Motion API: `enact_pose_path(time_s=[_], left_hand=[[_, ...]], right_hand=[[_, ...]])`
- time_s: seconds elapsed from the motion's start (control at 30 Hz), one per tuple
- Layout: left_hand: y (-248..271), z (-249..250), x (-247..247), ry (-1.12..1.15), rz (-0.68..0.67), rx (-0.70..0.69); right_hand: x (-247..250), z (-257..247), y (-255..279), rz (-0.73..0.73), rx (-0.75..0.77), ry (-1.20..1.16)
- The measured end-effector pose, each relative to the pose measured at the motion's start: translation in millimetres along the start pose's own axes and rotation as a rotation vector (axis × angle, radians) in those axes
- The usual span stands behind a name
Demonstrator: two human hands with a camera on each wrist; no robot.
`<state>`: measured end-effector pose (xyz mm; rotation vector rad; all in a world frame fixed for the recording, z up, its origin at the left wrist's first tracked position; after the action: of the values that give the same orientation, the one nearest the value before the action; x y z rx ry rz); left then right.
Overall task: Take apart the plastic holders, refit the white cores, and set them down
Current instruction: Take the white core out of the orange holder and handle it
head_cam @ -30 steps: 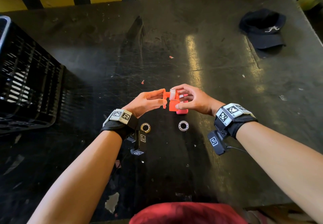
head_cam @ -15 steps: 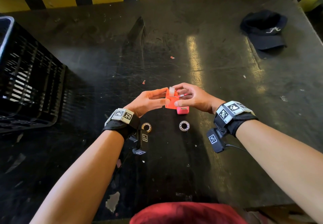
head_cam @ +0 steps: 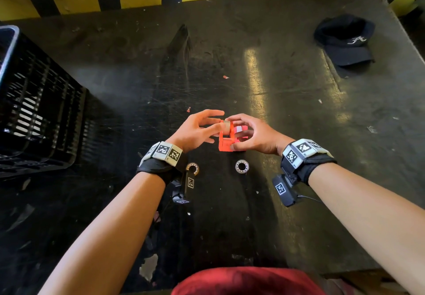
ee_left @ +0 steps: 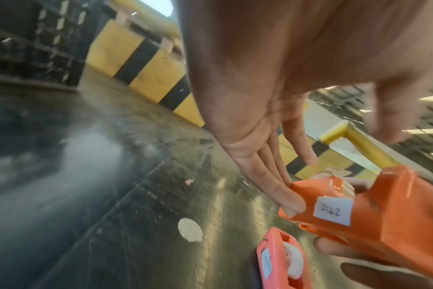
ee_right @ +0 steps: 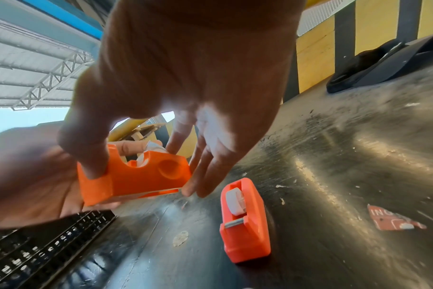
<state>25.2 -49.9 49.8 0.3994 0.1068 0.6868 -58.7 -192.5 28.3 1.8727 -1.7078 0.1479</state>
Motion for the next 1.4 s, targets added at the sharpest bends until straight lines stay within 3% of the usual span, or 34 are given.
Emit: enact_pose_path(time_s=[0.1, 0.23, 0.6, 1.07, 1.4], left_hand=[[-3, 9, 3, -0.146, 0.094, -0.062], [-5, 16, -1, -0.309, 0.11, -0.099], [-11, 20, -5, -0.434, 0.118, -0.094], [-1, 14, -15, -0.358, -0.136, 0.041], [10, 11, -19, -0.321, -0.161, 0.01]], right_hand=[[-5, 3, 2, 0.018, -0.013, -0.024], [-10, 5, 5, 0.024, -0.036, -0.066], [-9, 5, 4, 0.028, -0.049, -0.044], [-8, 14, -2, 0.014, -0.098, -0.014], [-9, 21, -3, 0.022, -0.145, -0.035]])
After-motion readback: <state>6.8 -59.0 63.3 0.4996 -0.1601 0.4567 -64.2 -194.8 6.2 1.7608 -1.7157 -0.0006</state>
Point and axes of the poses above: each hand's wrist, its own y-axis away from the middle knuckle, its own x-axis out of the back of the hand, z = x × y, the point moved 8 cm from there along -y, towards the middle knuckle, and after that the axes turned 14 degrees about y, right-handed, at the moved point
